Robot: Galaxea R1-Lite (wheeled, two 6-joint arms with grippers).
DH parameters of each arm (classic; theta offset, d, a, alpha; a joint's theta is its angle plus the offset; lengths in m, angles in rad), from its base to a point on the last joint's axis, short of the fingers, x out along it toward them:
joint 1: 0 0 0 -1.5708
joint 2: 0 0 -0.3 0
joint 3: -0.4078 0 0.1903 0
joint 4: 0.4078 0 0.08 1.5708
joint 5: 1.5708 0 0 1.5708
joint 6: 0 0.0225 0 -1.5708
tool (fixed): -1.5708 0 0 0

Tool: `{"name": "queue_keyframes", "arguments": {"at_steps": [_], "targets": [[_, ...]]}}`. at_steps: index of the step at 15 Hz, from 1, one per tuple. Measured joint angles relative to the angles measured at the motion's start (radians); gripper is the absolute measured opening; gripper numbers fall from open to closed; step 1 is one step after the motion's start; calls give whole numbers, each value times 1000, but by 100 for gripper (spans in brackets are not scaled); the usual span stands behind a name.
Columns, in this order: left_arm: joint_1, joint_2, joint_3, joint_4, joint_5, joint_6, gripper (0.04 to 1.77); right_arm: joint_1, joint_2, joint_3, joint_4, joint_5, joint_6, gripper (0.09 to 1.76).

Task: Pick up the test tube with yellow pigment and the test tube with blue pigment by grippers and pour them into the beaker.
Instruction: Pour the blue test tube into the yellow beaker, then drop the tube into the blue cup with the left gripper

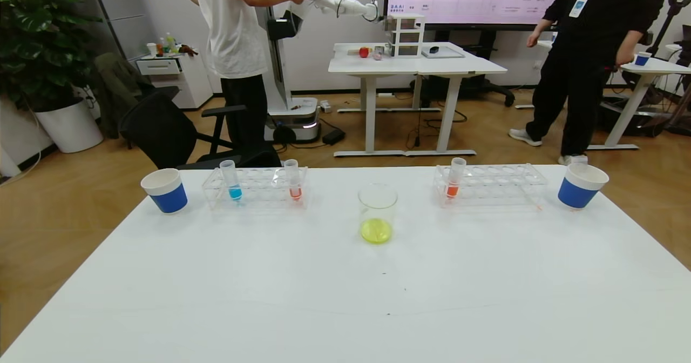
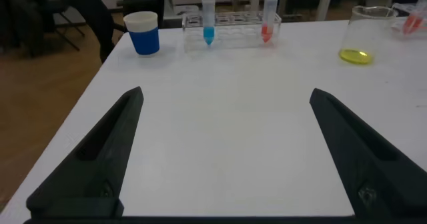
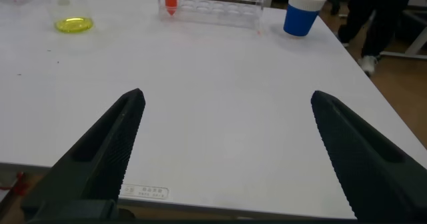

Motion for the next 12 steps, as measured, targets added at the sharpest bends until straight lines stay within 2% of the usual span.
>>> {"name": "queue_keyframes", "arguments": {"at_steps": [3,5,8,12], "targets": [[-10,174,-181,-64,-2,-3,174,0,0,0,0,0,0,174],[-13,349,-270,-170,-2,-3,174,0,0,0,0,0,0,174],[-9,656,-340,-404,-1,-6,174,0,0,0,0,0,0,174],[-5,1087,-376,-752,-1,-26,174,0,0,0,0,0,0,174]]}}
